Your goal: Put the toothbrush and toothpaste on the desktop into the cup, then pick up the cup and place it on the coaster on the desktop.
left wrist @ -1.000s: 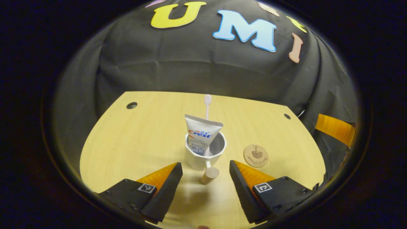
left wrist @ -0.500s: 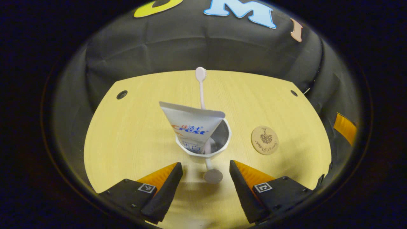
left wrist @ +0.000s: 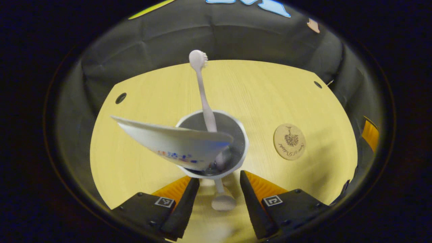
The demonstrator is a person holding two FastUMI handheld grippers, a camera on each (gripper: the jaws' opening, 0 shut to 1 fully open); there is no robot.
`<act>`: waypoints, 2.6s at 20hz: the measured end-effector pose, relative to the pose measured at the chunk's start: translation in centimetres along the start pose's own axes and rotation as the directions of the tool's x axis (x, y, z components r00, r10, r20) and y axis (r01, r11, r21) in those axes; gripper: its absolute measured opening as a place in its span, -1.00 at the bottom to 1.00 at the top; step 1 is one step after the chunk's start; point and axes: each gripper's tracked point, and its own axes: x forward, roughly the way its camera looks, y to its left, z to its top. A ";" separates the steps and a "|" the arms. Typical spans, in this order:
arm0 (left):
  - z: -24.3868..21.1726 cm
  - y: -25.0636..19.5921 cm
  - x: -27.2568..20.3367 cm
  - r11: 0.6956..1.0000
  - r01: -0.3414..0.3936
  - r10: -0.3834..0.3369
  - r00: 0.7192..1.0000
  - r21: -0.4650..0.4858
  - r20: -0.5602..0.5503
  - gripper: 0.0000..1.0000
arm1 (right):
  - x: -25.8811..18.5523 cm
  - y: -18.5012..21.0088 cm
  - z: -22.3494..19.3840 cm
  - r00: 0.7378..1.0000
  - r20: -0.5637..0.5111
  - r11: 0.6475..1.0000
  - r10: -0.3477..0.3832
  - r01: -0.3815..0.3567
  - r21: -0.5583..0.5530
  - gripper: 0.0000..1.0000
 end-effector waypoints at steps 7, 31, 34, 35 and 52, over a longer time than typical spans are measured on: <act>-1.0 -0.2 1.2 0.997 0.020 -0.022 0.999 -0.081 -0.032 -0.05 | 0.7 -0.7 -0.9 0.999 -0.034 1.000 -0.003 0.003 0.022 0.46; 1.0 -4.5 1.1 1.000 -0.015 0.013 0.997 0.025 0.073 -0.31 | -0.1 -1.9 -2.3 0.998 -0.060 0.999 -0.013 0.016 0.050 0.48; 1.7 -7.0 0.9 0.997 0.011 -0.017 0.996 0.071 0.083 -0.32 | -0.4 -2.2 -2.2 0.999 -0.051 0.998 -0.016 0.019 0.057 0.47; 1.7 -8.1 0.9 0.996 0.025 -0.032 0.996 0.082 0.081 -0.32 | -0.2 -2.5 -2.0 0.999 -0.048 0.998 -0.018 0.021 0.057 0.48; 1.1 -17.7 3.3 0.981 0.117 -0.121 0.992 0.153 0.017 -0.22 | -2.1 -5.3 -2.9 0.997 -0.053 0.994 -0.052 0.057 0.092 0.48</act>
